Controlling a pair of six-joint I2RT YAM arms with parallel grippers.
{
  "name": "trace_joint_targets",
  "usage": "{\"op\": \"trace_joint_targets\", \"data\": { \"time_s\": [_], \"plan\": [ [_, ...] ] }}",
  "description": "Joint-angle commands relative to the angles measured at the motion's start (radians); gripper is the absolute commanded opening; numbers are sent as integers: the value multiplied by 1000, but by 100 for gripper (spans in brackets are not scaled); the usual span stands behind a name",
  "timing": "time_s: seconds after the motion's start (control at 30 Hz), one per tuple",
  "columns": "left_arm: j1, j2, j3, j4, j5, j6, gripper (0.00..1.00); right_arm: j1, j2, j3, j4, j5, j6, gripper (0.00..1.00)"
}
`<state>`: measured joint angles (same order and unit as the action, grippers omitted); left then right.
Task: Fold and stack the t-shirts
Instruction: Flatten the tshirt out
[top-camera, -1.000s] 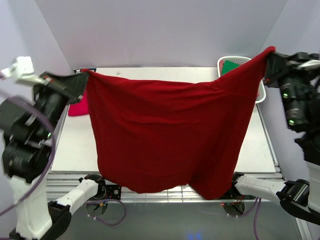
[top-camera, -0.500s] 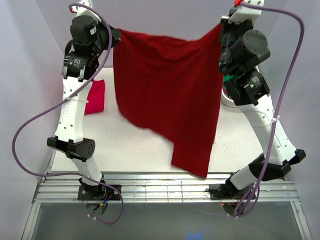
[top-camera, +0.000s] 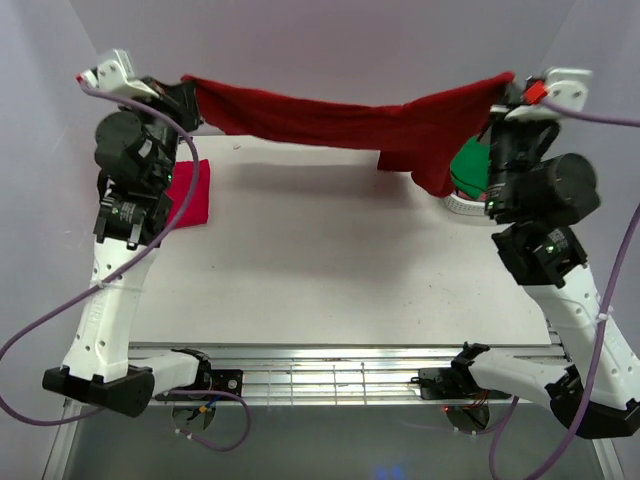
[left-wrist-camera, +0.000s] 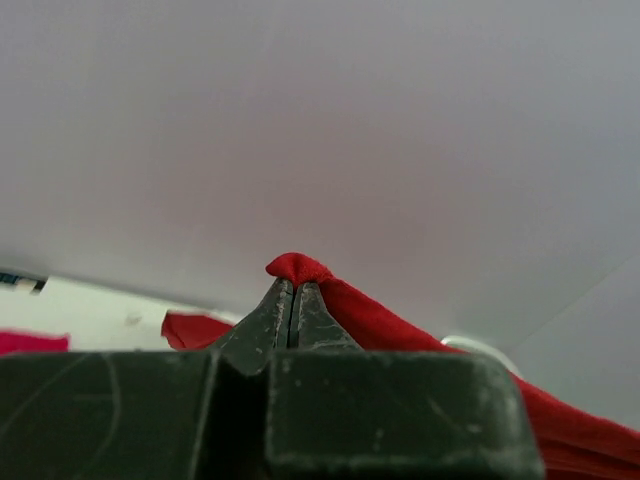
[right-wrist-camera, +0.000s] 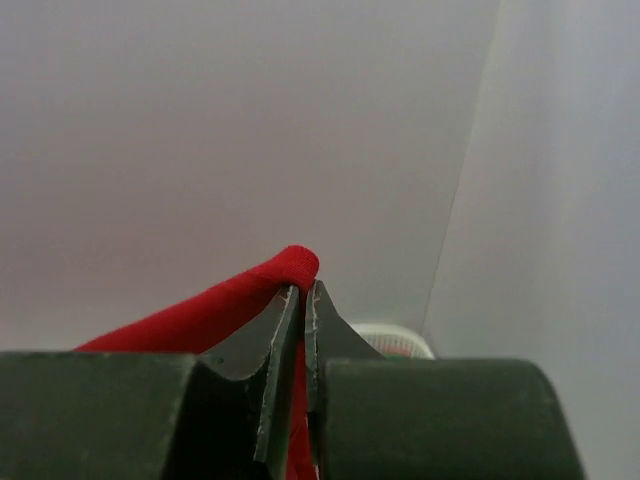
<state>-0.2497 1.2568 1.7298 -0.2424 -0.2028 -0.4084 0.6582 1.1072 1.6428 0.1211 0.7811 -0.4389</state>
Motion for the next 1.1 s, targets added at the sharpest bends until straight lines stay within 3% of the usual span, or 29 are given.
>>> {"op": "trace_joint_targets", "data": {
  "time_s": [0.0,0.13,0.27,0.57,0.8,0.9,0.97,1.0,1.03,1.07],
  "plan": [
    [7,-31,-258,49,-53,59,0,-5,-16,-279,-206,-42,185,8],
    [7,-51,-521,-14,-46,56,0,-6,-11,-482,-431,-169,399,8],
    [7,-33,-741,-80,-52,30,0,-5,65,-564,-604,-366,552,8],
    [7,-68,-839,-285,-49,-32,0,3,75,-615,-849,-565,735,8],
    [6,-13,-835,-474,-46,-84,5,157,63,-621,-1064,-528,923,8],
    [6,16,-840,-526,-46,-101,15,243,66,-650,-1110,-508,1030,8],
    [4,32,-819,-566,-53,-133,32,288,75,-685,-1147,-508,1083,8],
    [3,38,-808,-598,-37,-141,42,332,88,-699,-1155,-513,1129,8],
    [3,41,-797,-618,-37,-153,59,351,95,-728,-1175,-516,1155,10],
    [3,38,-774,-633,-35,-164,84,369,105,-741,-1186,-520,1180,16]
  ]
}}
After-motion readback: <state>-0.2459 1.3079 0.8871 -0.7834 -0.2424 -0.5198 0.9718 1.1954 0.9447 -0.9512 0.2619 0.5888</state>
